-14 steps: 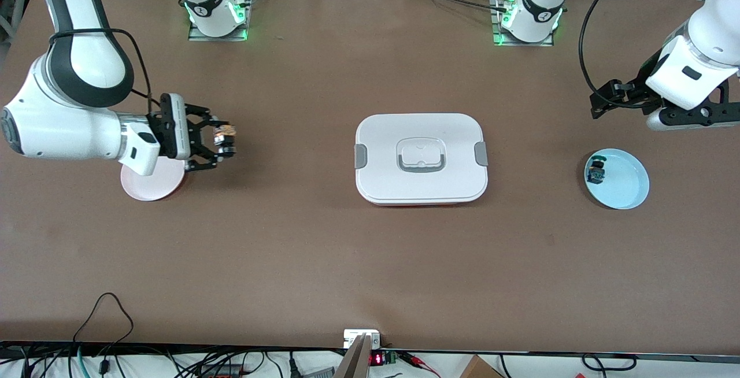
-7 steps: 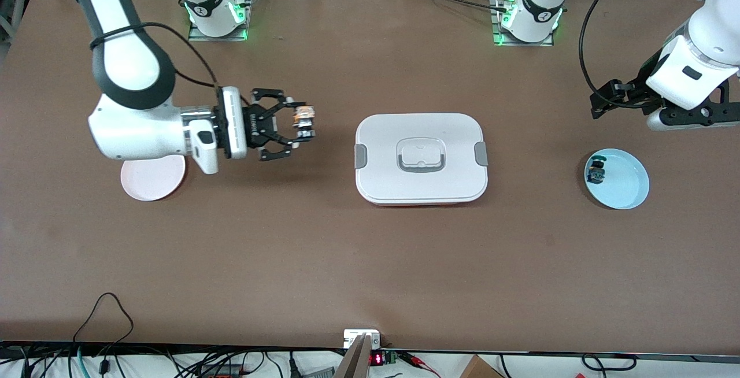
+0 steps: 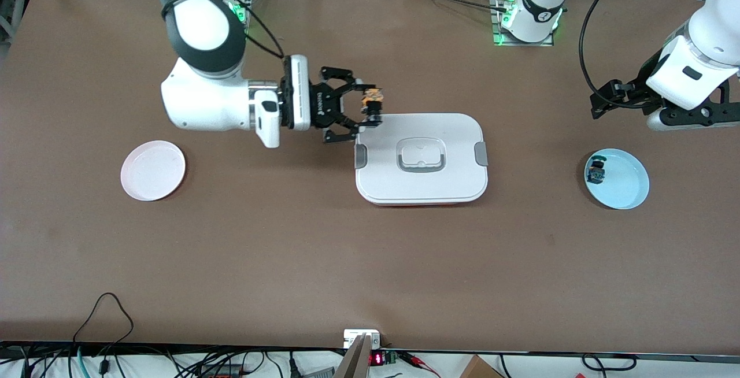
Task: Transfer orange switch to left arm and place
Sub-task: 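Lift the orange switch with the right gripper over the white box, then reach the left gripper toward the orange switch held by the right gripper, then close the left gripper on the orange switch above the white box, then open the right gripper and withdraw it while the left gripper pulls back, then carry the orange switch with the left gripper to the blue plate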
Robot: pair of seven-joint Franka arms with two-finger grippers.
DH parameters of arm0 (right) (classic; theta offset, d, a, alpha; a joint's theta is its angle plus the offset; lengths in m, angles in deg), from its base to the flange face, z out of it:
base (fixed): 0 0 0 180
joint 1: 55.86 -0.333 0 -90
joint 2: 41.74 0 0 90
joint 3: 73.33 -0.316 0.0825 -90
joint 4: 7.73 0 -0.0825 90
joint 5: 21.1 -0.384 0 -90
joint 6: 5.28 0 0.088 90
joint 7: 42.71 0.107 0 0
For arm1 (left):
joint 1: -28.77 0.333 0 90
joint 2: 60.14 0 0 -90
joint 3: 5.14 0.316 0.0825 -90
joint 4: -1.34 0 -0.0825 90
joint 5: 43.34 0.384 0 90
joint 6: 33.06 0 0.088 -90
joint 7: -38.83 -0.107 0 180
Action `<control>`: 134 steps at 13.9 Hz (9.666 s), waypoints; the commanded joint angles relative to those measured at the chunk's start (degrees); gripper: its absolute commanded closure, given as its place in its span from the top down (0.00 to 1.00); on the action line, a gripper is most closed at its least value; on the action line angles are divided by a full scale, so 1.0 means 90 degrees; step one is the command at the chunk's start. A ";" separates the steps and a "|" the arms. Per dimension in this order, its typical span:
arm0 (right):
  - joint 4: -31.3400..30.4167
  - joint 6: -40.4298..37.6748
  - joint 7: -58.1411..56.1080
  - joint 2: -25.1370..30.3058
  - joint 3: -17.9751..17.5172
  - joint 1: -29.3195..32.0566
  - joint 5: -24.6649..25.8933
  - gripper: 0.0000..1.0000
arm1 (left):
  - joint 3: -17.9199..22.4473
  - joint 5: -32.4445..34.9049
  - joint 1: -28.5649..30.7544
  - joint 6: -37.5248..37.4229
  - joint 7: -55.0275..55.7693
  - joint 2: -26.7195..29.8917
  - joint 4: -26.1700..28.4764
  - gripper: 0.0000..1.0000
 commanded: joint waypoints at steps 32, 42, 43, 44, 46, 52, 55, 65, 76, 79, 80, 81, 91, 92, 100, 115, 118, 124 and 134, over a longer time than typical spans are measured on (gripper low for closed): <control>0.0563 0.1810 -0.3365 -0.0542 0.0052 -0.1635 -0.4036 0.01 | -0.0309 -0.6603 -0.0554 -0.1265 -0.1330 -0.1812 -0.0271 1.00; 0.0592 0.1839 -0.3375 -0.0532 0.0052 -0.1635 -0.4045 0.01 | -0.0309 -0.6739 -0.0515 -0.1177 -0.1971 -0.1960 -0.0242 1.00; 0.0592 0.1839 -0.3375 -0.0542 0.0052 -0.1635 -0.4045 0.01 | -0.0309 -0.6807 -0.0515 -0.1187 -0.2049 -0.1970 -0.0223 1.00; 0.0592 0.1839 -0.3365 -0.0532 0.0052 -0.1635 -0.4045 0.01 | -0.0309 -0.6856 -0.0515 -0.1187 -0.2252 -0.1970 -0.0203 1.00; 0.0592 0.1839 -0.3375 -0.0532 0.0052 -0.1635 -0.4104 0.01 | -0.0309 -0.7022 -0.0485 -0.1158 -0.2449 -0.1931 -0.0213 1.00; 0.0592 0.1829 -0.3375 -0.0532 0.0052 -0.1635 -0.4104 0.01 | -0.0396 -0.7783 -0.0192 -0.1177 -0.2634 -0.2019 -0.0164 1.00; 0.0592 0.1829 -0.3375 -0.0532 0.0052 -0.1635 -0.4104 0.01 | -0.0426 -0.8195 -0.0104 -0.1196 -0.3084 -0.2028 0.0080 0.66; 0.0592 0.1829 -0.3375 -0.0542 0.0052 -0.1635 -0.4094 0.01 | -0.0436 -0.8175 -0.0114 -0.1197 -0.3172 -0.2009 0.0061 0.15; 0.0592 0.1780 -0.3141 -0.0503 0.0071 -0.1411 -0.4026 1.00 | -0.0436 -0.8166 -0.0104 -0.1206 -0.3172 -0.2009 0.0022 0.16; 0.0592 0.1712 -0.2460 -0.0357 0.0081 -0.1129 -0.3356 1.00 | -0.0436 -0.8166 -0.0104 -0.1206 -0.3172 -0.2009 0.0002 0.16; 0.0592 0.1412 -0.2090 -0.0289 0.0081 -0.0963 -0.2985 1.00 | -0.0426 -0.8127 -0.0104 -0.1206 -0.3172 -0.2009 -0.0008 0.16; 0.0583 0.0965 -0.1767 -0.0269 0.0081 -0.0729 -0.2594 1.00 | -0.0417 -0.8107 -0.0104 -0.1206 -0.3163 -0.2009 -0.0017 0.16; 0.0514 -0.3851 -0.0806 0.0004 0.0091 0.2152 0.0377 1.00 | -0.0426 -0.4800 -0.0134 -0.1196 -0.3990 -0.2038 -0.0622 0.15; 0.0514 -0.4173 -0.0816 0.0034 0.0091 0.2376 0.0485 1.00 | -0.0426 -0.4410 -0.0124 -0.1187 -0.4312 -0.2058 -0.0604 0.15; 0.1108 -0.5932 0.0216 0.0512 0.0139 0.3794 0.3245 1.00 | -0.0446 -0.0721 -0.0348 -0.1138 -0.6295 -0.2087 -0.0584 0.15; 0.2516 -0.6784 0.5599 0.1616 -0.0016 0.3230 0.9546 1.00 | -0.0397 0.3434 0.1114 0.2189 -0.9996 -0.2956 0.0695 0.14; 0.2575 -0.6697 0.5929 0.1636 0.0003 0.3130 0.9568 1.00 | -0.0416 0.3700 0.1622 0.2942 -1.0339 -0.2927 0.1114 0.14; 0.2546 -0.6307 0.9412 0.1684 0.0003 0.3101 0.9382 1.00 | -0.0426 0.3690 0.2190 0.3910 -1.0721 -0.2927 0.1856 0.13; -0.1516 -0.2401 1.0082 0.2632 0.0101 0.3375 0.9431 1.00 | -0.0426 0.3680 0.2796 0.4878 -1.0184 -0.3220 0.2395 0.16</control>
